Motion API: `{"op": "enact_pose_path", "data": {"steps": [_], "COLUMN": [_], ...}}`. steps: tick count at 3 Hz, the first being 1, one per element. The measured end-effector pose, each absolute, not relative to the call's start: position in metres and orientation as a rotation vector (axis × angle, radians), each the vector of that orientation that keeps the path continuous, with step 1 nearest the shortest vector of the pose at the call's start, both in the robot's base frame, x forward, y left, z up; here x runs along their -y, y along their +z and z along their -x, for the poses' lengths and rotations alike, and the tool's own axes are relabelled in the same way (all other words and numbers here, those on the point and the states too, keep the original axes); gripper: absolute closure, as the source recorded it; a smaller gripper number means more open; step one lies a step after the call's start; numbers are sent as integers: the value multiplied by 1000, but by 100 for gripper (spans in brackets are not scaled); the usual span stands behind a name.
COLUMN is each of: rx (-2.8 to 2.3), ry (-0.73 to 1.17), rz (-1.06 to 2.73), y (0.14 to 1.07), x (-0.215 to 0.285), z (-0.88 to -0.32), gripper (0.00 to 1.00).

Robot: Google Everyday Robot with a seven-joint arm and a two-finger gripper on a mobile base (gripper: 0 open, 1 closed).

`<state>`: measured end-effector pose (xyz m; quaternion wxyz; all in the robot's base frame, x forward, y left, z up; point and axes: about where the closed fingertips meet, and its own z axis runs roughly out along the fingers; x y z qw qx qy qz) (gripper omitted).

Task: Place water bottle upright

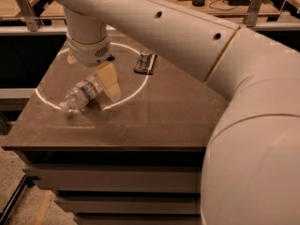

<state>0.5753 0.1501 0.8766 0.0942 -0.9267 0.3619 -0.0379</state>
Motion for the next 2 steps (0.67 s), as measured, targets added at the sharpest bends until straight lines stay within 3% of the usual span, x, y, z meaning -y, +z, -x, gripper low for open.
{"op": "enact_pose_path", "data": {"steps": [1, 2], "rx": [-1087, -1106], "ry": [-75, -63], "rz": [2756, 2762], "y": [859, 845], "x": [-160, -163], "z": [-577, -575], "gripper": [0, 15]}}
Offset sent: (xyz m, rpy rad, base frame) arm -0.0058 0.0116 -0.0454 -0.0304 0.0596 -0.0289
